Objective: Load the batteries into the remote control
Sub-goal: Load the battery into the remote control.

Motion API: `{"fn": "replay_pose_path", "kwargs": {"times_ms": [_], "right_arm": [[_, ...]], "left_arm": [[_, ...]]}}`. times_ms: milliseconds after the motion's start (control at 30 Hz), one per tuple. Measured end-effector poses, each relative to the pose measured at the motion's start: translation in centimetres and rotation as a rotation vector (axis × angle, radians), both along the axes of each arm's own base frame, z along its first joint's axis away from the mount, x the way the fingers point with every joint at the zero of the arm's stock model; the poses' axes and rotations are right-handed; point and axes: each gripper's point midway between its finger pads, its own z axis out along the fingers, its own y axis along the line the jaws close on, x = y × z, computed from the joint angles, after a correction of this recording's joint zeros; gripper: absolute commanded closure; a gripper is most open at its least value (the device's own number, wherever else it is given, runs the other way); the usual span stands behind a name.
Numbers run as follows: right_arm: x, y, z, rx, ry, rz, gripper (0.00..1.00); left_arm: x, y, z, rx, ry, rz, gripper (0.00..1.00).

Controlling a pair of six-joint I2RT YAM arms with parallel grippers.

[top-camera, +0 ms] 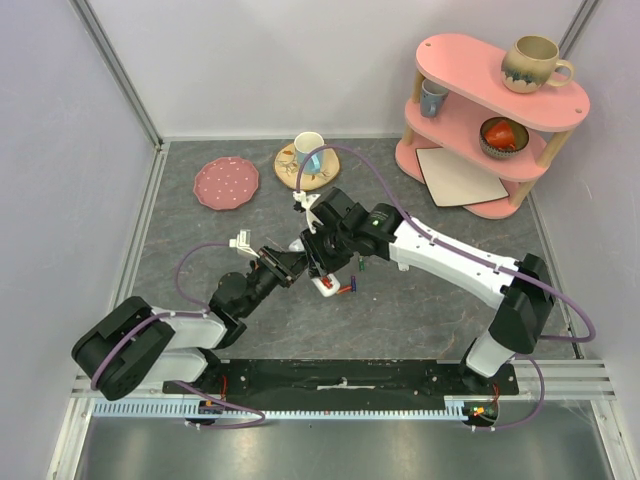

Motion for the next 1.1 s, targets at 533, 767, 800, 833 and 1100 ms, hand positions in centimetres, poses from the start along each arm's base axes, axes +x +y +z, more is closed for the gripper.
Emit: {"fn": "replay_pose_path", "kwargs": {"times_ms": [533, 767, 800, 833, 1100], "right_arm": [[2.4, -0.1, 4.2, 0.055, -0.095, -0.012, 0.61], [1.0, -3.8, 5.5, 0.033, -0.191, 0.02, 0.74], [0.6, -4.5, 5.6, 0.03, -0.204, 0.024, 0.77], [0.3, -5.2, 5.6, 0.027, -0.217, 0.031, 0.79], [-2.4, -8.9, 4.1, 0.027, -0.253, 0.059, 0.97]], "left_arm": [[0.5, -1.0, -2.2, -0.001, 0.088, -0.016, 0.98], [1.0, -1.9, -1.6, -0.041, 0.115, -0.038, 0.98], [1.0, -2.1, -1.6, -0.049, 0.121, -0.045, 0.98], [1.0, -2.4, -1.7, -0.057, 0.136, -0.06, 0.98], [0.9, -3.6, -5.1, -0.061, 0.304, -0.133, 0.98]]}}
